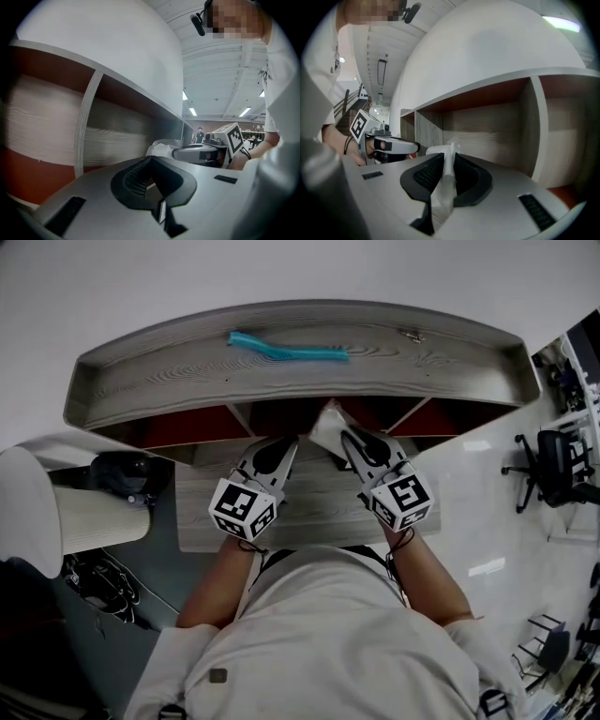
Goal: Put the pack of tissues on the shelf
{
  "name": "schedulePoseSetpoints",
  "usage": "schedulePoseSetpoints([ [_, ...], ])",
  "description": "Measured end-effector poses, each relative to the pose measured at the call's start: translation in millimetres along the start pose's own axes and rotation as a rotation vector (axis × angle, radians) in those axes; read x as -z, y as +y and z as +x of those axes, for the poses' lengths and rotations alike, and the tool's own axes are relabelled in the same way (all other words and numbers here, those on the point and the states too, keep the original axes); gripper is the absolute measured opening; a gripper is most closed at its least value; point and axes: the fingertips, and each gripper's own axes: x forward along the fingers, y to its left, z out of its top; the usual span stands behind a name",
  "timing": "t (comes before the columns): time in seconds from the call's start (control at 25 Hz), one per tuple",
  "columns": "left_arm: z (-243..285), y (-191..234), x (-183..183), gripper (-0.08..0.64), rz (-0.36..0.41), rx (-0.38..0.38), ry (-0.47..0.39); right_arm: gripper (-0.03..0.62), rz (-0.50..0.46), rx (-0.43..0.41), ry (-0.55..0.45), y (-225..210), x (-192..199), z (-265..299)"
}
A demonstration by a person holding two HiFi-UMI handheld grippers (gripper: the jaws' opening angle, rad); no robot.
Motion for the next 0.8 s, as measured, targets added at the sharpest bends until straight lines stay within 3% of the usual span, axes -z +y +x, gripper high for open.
schedulePoseSetpoints([
  [0.8,32.0,19.4,15.9,0.015,-0.012,0.010,0.053,0.069,-0.055,0.023,0.080,-39.3,22.3,70.2],
])
